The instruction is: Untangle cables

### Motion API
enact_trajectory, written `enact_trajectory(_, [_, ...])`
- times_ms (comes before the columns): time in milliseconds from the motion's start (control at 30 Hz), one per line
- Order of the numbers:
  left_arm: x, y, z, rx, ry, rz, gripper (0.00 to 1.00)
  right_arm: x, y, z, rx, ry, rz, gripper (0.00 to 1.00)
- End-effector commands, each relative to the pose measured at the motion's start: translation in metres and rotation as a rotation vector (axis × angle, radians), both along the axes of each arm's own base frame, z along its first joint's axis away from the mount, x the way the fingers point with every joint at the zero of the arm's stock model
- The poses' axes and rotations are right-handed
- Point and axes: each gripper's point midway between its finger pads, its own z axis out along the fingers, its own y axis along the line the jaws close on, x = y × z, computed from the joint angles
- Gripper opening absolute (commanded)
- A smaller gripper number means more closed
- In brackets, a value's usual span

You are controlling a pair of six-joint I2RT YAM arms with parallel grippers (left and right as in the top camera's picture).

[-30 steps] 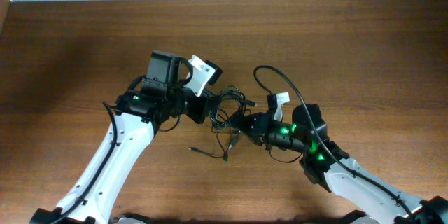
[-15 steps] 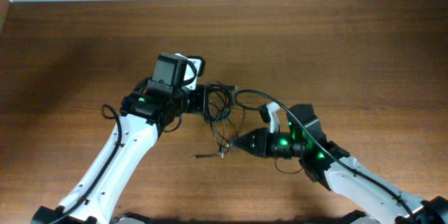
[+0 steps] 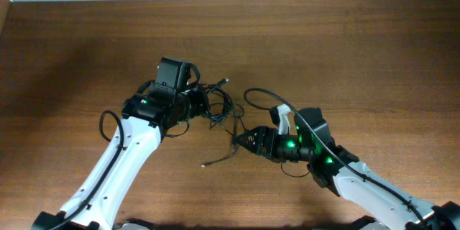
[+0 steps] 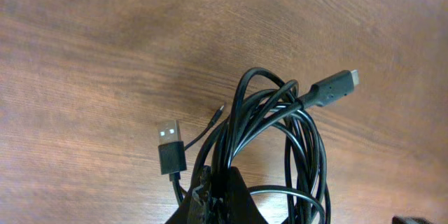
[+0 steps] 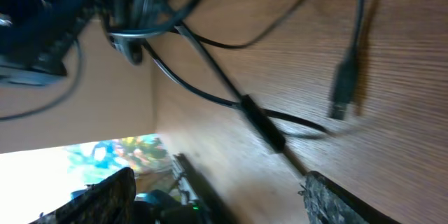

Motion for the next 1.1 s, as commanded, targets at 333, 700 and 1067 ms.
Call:
enact_trajectory(333, [-0.005,-0.003,0.000,0.053,-0.006,-0.087,0.00,0.012,0.010,0.032,0.184,0.202,-0.133,0.56])
enact_trajectory(700, [-0.008,-0.048,0.011,0.066,-0.117,-0.278,0.00,0.029,0.001,0.024,0.197,0.331,-0.307,0.40])
enact_trajectory(1067, [-0.010,-0.050,0.010,0.055,-0.110,-0.287,0.00,0.039,-0.010,0.010,0.157,0.353,-0.418,0.04])
